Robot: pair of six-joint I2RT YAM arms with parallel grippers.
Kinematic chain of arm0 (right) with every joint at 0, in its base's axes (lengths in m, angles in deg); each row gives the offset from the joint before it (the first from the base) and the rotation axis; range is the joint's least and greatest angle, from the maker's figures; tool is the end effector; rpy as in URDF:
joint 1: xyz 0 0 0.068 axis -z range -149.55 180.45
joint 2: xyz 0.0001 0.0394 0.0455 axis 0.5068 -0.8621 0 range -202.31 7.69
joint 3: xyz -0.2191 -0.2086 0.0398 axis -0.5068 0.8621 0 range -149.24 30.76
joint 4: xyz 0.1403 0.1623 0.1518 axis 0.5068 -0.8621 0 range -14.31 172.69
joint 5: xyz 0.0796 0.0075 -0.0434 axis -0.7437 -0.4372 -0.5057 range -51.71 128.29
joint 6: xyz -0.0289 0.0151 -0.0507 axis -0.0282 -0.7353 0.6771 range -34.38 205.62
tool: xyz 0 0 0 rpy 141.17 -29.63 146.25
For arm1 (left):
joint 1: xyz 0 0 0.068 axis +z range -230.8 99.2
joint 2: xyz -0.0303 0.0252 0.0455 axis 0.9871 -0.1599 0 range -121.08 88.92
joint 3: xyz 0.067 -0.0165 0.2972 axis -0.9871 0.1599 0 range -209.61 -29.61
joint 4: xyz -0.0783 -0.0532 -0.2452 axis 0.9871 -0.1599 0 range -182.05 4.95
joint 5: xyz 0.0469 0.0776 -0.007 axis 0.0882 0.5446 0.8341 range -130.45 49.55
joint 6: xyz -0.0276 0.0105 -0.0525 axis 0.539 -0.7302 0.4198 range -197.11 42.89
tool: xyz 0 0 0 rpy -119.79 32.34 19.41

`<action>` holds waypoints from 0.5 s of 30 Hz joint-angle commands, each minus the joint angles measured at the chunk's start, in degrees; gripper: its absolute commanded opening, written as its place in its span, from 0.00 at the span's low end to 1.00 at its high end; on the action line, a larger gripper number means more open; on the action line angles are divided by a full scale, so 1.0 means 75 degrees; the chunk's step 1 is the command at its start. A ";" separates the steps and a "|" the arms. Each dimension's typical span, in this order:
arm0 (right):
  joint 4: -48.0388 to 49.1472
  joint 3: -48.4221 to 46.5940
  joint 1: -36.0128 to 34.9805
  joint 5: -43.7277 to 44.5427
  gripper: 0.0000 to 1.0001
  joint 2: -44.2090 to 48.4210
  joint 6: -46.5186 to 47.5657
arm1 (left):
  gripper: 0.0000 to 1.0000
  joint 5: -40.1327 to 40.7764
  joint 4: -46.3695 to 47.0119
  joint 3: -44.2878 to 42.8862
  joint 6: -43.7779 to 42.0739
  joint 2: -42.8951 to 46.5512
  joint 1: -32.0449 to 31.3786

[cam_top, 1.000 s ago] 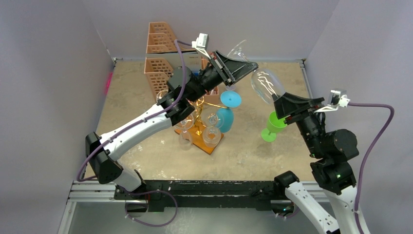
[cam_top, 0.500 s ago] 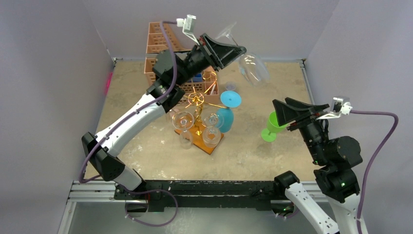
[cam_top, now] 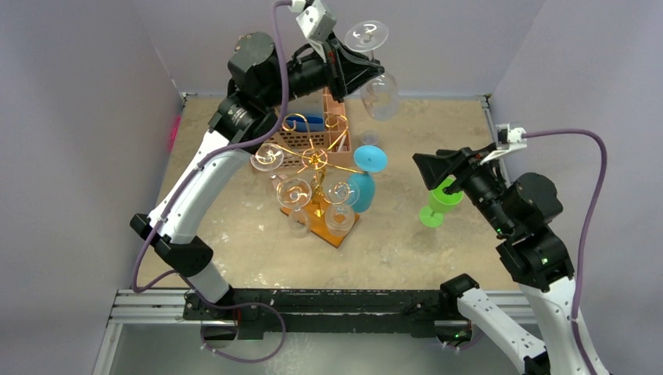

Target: Place the wine glass upside down on the wine glass rack

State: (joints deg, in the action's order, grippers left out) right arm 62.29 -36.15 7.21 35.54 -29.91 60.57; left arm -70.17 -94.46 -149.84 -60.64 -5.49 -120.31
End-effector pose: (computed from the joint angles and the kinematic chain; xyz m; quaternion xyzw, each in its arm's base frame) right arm 0.0793 0.0365 0.4863 -0.0079 0.6501 0.3249 0.6868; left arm 0.2535 -0.2376 0.6031 0.3168 0.5263 -0.4989 0.6114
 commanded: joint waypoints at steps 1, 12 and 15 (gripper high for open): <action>-0.0009 -0.0167 -0.0030 -0.0477 0.71 -0.0184 -0.0143 | 0.00 0.0480 -0.1081 -0.0534 -0.1663 -0.0121 0.0365; 0.0025 -0.0137 -0.0030 -0.0479 0.71 -0.0318 -0.0305 | 0.00 0.0335 -0.0975 0.0563 -0.1905 0.0697 0.2110; 0.0031 -0.0094 -0.0030 -0.0490 0.71 -0.0329 -0.0344 | 0.00 0.0107 -0.0913 0.1066 -0.1908 0.1024 0.2732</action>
State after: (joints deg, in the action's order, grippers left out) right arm 61.54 -36.17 7.21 32.70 -32.10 58.64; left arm -67.72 -104.87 -144.51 -73.30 -3.81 -104.55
